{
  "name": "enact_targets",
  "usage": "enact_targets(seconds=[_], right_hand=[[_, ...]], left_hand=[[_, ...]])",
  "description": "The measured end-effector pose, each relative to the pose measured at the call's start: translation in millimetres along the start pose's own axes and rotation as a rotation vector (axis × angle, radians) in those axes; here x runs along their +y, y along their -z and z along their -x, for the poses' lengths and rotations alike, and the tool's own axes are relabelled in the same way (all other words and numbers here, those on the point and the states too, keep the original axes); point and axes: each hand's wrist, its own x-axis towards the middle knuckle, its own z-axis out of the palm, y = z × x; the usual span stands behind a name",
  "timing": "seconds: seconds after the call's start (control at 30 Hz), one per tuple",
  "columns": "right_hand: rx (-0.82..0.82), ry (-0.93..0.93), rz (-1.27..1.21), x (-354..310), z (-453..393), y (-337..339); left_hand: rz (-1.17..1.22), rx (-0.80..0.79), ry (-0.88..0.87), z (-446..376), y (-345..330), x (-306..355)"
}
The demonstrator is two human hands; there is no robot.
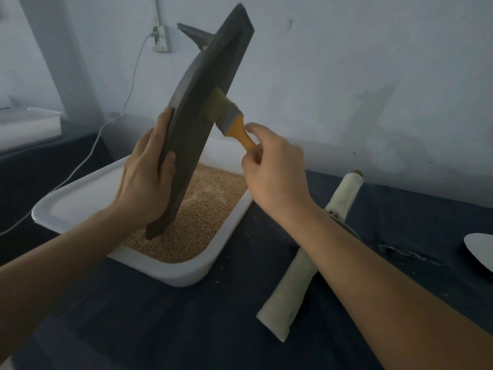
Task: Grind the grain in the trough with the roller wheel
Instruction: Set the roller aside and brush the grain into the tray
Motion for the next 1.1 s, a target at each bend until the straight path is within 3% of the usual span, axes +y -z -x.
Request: enact_targets(seconds=[0.17,0.33,0.47,0.63,0.67,0.7,0.77,0.83,0.87,1.03,1.1], right_hand=[[0.138,-0.029,0.085,-1,-20,4],[0.082,-0.029,0.21,6,-35,2],[-0.139,0.077,0.163,-1,-26,-11],[-0.746,0.144,0.092,-1,3,-11],[-0.807,0.16,0.104,0,7,-7],[-0.798,0.161,0.095,2,7,-1],[-0.604,0.16,0.087,5,-3,8],[-0.415,0.211,0.217,2,-13,5],[-0.395,0.243,0.28,-3,-14,-1],[-0.628,0.48,0.383,-24,19,-29],[-0.714,0.451,0.371,-18,12,-20]], left_hand=[[-0.038,-0.049,-0.009,2,-1,-3],[-0.052,-0.079,0.008,1,-2,-2],[-0.034,-0.085,-0.014,1,-2,1],[-0.037,-0.116,-0.008,0,-4,2],[-0.037,-0.112,0.007,-1,-5,2],[-0.034,-0.111,0.018,-1,-6,2],[-0.027,-0.109,0.02,-1,-6,1],[-0.025,-0.099,0.013,-2,-7,0],[-0.025,-0.092,0.014,-3,-7,0],[0.002,-0.049,0.085,-8,-4,-3],[-0.004,-0.028,0.099,-9,-3,-5]])
